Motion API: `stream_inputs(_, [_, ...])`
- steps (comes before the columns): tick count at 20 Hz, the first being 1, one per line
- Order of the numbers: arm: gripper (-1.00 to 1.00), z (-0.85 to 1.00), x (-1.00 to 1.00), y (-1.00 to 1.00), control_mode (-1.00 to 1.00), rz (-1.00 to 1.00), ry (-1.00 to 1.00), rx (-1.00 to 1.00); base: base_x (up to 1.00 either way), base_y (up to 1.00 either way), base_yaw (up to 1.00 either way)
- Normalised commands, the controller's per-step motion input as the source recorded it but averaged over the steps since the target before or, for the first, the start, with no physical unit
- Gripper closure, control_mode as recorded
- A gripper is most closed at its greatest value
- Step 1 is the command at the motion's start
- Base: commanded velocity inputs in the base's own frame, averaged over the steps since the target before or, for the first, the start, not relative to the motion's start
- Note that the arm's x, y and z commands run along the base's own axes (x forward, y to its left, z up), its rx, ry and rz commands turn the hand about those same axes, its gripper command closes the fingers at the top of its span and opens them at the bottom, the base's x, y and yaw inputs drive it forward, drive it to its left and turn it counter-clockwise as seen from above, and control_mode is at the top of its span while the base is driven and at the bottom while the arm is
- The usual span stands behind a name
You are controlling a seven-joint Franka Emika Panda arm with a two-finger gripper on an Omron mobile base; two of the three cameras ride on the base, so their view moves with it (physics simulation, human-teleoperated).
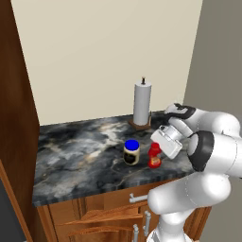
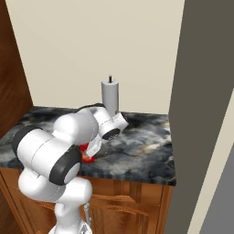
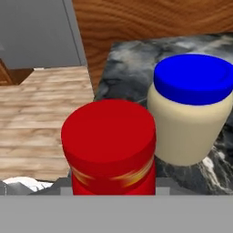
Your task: Place the ketchup and mayonnaise from the counter to the top shelf of the fridge. If the existing items in the fridge are on the top shelf, move them to other shelves.
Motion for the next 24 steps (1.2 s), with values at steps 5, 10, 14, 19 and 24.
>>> stream_inputs(5, [1.00,0.70,-0.35,0.00,-1.00,0.00,-0.06,0.02,0.00,0.00,0.00])
stream_inputs(10, [1.00,1.00,-0.65,0.00,-1.00,0.00,-0.17,0.07,0.00,0.00,0.00])
stream_inputs(14, [1.00,1.00,-0.79,0.00,-1.00,-0.01,-0.24,0.02,0.00,0.00,0.00])
stream_inputs(19, [1.00,1.00,-0.81,0.00,-1.00,-0.06,-0.20,0.00,0.00,0.00,0.00])
stream_inputs(24, [1.00,1.00,-0.98,0.00,-1.00,-0.11,-0.08,0.00,0.00,0.00,0.00])
